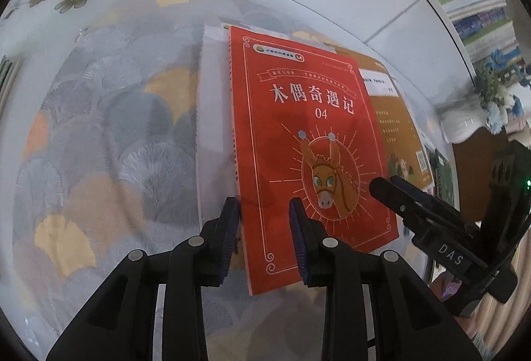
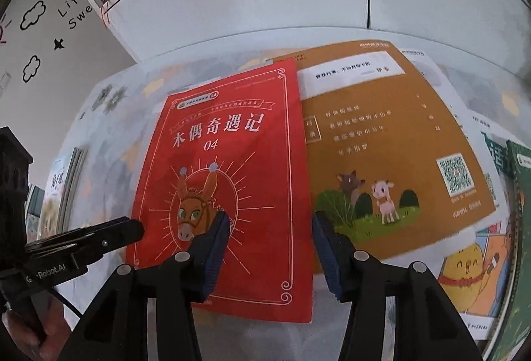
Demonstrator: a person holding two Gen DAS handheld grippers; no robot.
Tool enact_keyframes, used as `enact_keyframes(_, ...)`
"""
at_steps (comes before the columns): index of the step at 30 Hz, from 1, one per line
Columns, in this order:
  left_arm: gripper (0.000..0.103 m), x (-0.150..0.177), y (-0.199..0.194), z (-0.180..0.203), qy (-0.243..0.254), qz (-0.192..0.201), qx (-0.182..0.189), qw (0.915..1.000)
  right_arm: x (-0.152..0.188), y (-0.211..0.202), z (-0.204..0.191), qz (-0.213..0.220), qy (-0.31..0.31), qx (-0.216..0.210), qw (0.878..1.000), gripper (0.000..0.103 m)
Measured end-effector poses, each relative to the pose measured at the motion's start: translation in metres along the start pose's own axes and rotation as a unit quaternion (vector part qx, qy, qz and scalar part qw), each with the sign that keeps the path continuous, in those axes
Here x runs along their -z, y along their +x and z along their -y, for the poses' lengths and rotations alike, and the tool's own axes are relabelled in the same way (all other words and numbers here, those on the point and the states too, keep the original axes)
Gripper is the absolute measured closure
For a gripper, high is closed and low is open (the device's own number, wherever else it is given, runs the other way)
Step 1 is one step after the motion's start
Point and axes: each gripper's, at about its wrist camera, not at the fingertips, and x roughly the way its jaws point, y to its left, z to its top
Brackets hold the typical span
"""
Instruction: Organize books
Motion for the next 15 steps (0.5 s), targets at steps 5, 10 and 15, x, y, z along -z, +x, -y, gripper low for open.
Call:
enact_keyframes(5, 0.076, 0.037, -0.009, 0.004, 0.008, -0.025, 0.032, 0.9991, 0.027, -0.023, 0.002, -0.017, 0.002, -0.009, 1.000, 0.052)
enact_keyframes(10, 0.076, 0.102, -0.023, 0.006, 0.014, -0.061, 0.057, 0.9964, 0.086, -0.048, 0.000, -0.042, 0.001, -0.010, 0.999, 0.052)
enact_keyframes(15, 0.076, 0.158, -0.028, 0.007, 0.025, -0.092, 0.074, 0.9927, 0.150, -0.058, 0.008, -0.095, 0.000, -0.009, 0.995, 0.053)
